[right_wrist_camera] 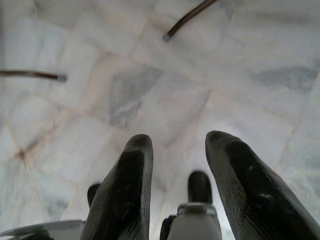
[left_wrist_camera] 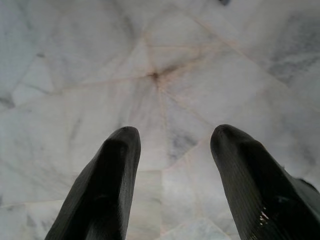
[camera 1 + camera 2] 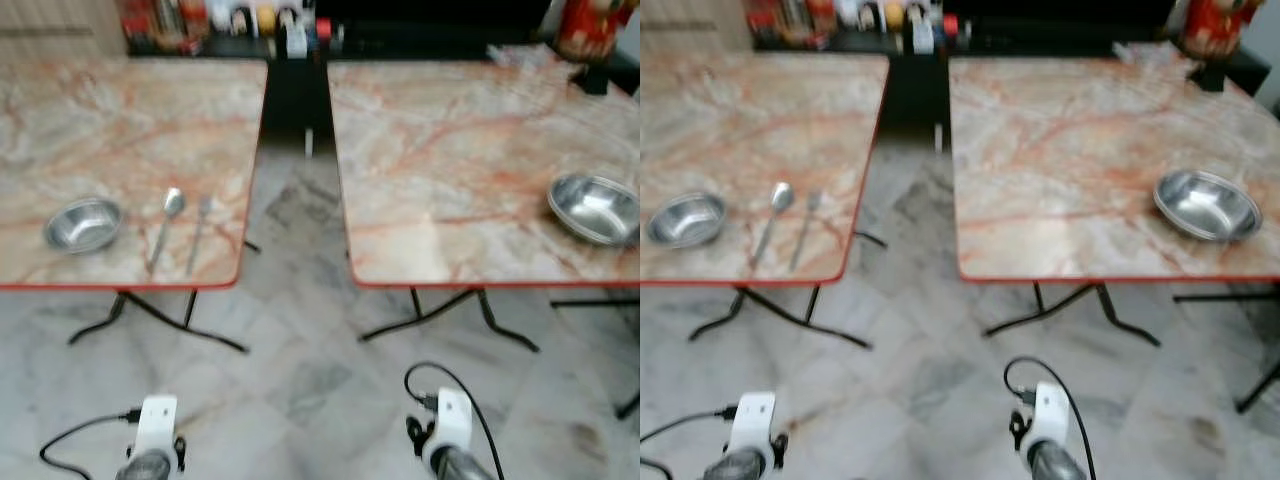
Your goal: Setting the table
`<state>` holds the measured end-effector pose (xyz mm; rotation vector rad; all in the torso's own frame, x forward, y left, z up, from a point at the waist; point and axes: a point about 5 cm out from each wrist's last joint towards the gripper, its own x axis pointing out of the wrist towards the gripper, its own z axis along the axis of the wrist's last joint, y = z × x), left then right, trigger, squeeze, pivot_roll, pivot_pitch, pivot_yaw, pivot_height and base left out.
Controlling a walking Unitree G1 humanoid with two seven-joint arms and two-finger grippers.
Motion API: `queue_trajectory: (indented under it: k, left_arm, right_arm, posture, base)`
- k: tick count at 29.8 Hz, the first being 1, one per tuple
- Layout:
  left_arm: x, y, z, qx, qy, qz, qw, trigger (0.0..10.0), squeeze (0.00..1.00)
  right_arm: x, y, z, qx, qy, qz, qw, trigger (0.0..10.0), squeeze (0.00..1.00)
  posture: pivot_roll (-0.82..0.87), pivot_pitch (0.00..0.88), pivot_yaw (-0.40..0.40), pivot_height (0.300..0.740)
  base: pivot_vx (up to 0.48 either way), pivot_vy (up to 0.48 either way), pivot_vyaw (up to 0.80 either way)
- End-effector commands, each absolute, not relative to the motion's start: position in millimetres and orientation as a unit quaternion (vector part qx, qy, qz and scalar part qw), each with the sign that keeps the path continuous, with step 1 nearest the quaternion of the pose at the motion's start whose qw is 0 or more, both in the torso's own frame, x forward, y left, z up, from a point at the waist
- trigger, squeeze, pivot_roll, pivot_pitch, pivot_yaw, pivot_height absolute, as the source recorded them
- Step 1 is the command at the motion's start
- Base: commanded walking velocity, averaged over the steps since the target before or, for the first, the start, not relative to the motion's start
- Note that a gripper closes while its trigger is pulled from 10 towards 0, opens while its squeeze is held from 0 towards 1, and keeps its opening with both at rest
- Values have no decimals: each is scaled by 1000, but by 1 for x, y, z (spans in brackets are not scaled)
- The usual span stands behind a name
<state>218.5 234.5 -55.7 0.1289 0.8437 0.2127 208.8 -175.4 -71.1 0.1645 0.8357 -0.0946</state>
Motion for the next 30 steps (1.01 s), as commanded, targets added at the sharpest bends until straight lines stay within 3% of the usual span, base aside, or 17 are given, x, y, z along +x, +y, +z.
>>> queue_trajectory:
  k: [1, 30]
  left_arm:
    - [212, 234, -60, 54, 417, 108, 901, 10000, 0]
    - [212, 237, -59, 58, 415, 107, 901, 10000, 0]
  right_arm:
    - [205, -180, -73, 78, 411, -54, 907, 10000, 0]
    - [202, -178, -75, 83, 414, -55, 905, 10000, 0]
  posture:
    - [74, 113, -16, 740]
    - [78, 101, -4, 740]
  base:
    - [0, 382, 0]
    - [0, 375, 0]
